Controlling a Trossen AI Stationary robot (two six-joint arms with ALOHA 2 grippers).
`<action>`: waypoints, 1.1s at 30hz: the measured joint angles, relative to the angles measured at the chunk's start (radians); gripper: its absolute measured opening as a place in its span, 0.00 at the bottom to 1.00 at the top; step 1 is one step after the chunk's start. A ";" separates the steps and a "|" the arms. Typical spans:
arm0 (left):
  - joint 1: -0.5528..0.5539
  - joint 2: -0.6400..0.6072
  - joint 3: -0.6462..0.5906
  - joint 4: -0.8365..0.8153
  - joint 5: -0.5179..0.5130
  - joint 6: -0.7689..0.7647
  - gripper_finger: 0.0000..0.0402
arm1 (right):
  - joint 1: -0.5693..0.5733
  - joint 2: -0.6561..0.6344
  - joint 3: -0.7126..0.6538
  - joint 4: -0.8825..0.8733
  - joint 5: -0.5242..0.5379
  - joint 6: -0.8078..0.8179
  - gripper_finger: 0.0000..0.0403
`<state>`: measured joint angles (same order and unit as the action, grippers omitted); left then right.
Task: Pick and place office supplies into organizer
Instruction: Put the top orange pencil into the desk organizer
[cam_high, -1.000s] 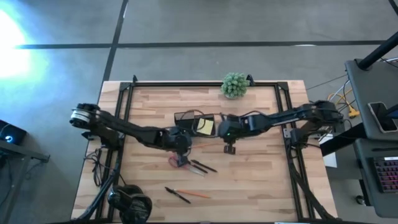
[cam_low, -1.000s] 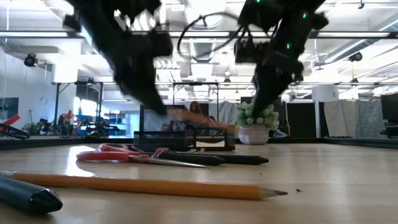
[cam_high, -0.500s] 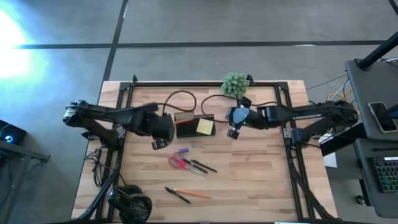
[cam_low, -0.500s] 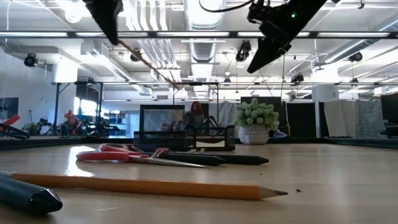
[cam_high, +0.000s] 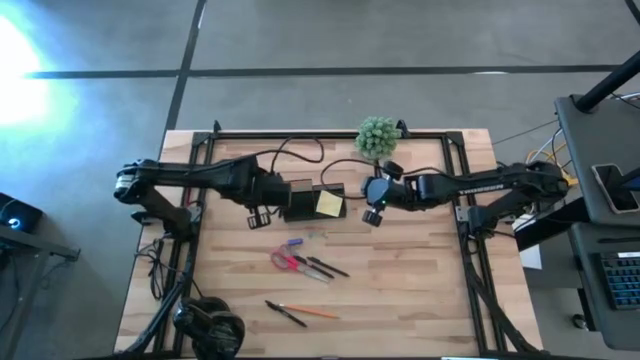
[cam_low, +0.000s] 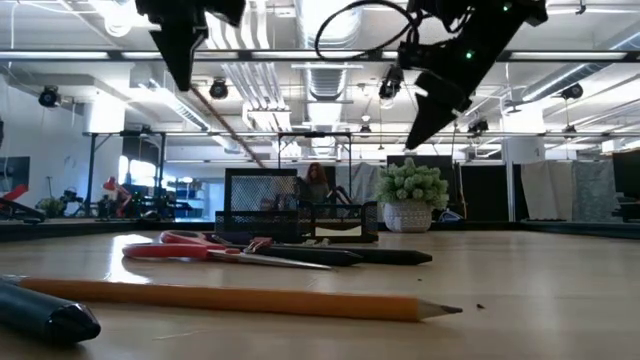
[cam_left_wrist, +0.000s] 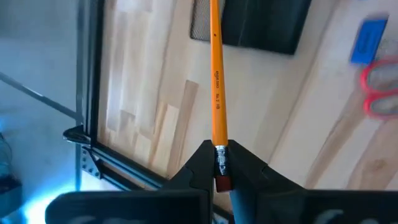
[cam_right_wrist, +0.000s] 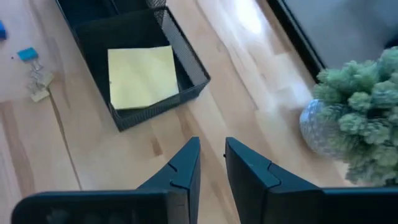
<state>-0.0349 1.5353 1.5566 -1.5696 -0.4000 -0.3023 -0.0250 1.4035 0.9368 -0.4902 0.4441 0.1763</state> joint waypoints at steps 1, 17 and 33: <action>0.009 0.013 0.000 0.005 0.001 0.020 0.02 | 0.000 0.003 -0.006 -0.003 -0.002 0.004 0.17; 0.100 0.034 -0.007 0.014 0.104 0.135 0.02 | 0.000 0.018 -0.013 -0.002 -0.003 0.041 0.16; 0.143 0.200 0.039 0.041 0.073 0.283 0.10 | 0.000 0.019 -0.015 -0.003 -0.010 0.053 0.17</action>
<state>0.1085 1.7358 1.5955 -1.5285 -0.3270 -0.0195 -0.0246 1.4227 0.9215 -0.4935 0.4342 0.2290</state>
